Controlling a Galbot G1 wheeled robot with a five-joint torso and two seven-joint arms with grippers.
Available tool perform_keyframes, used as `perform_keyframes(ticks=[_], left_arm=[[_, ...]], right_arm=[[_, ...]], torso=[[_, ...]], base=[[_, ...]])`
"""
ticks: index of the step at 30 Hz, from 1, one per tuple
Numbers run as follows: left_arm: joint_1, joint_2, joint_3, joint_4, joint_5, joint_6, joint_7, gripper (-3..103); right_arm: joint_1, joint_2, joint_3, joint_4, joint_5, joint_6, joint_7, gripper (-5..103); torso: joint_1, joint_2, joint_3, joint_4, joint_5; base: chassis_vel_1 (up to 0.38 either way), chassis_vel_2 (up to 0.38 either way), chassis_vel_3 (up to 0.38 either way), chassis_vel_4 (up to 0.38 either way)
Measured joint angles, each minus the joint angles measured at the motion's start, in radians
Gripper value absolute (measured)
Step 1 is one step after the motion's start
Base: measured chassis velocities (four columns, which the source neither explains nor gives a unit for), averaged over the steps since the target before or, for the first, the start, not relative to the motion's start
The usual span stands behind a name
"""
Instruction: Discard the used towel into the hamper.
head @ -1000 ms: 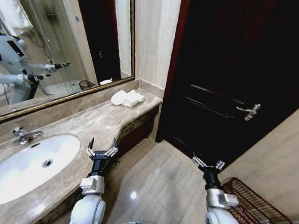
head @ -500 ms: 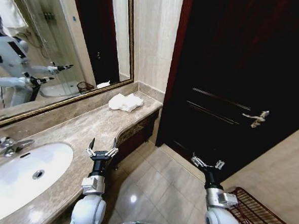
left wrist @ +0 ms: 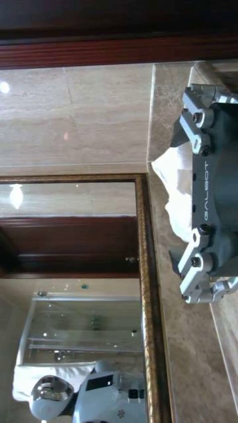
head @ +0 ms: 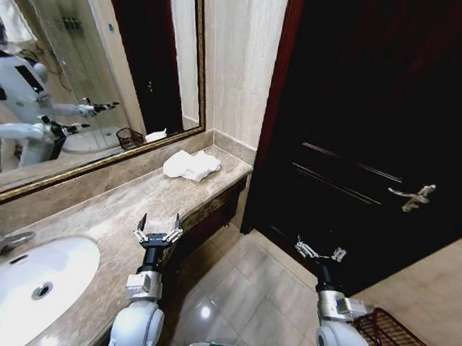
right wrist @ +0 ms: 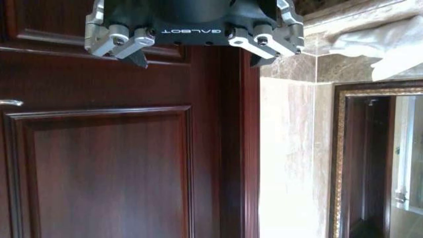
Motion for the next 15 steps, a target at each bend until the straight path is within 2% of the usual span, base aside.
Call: perform_keyframes(ticks=[7,9,10,14,15], left_arm=[[0.000,0.000,0.000,0.000,-0.004,0.010,0.000,100],[0.001,0.000,0.001,-0.002,-0.020,0.046,0.001,100],[0.001,0.000,0.001,-0.002,-0.020,0.046,0.001,100],[0.001,0.000,0.000,-0.010,-0.064,0.144,0.011,100],[0.001,0.000,0.000,-0.010,-0.064,0.144,0.011,100]], right_arm=[[-0.004,0.002,0.000,0.003,-0.001,0.000,0.000,100],[-0.005,0.002,0.001,0.005,-0.001,0.000,0.000,100],[-0.005,0.002,0.001,0.005,-0.001,0.000,0.000,100],[-0.006,0.000,0.002,0.007,-0.001,0.000,0.003,100],[-0.006,0.000,0.002,0.007,-0.001,0.000,0.003,100]], torso=[[0.000,0.000,0.000,0.0003,0.0000],[0.000,0.000,0.000,0.0001,0.0002],[0.000,0.000,0.000,0.0001,0.0002],[0.000,0.000,0.000,0.0002,-0.0003],[0.000,0.000,0.000,0.0002,-0.0003]], base=[[-0.143,0.142,0.148,-0.129],[-0.122,0.125,0.126,-0.126],[-0.122,0.135,0.122,-0.146],[-0.136,0.135,0.146,-0.132],[-0.136,0.145,0.157,-0.133]])
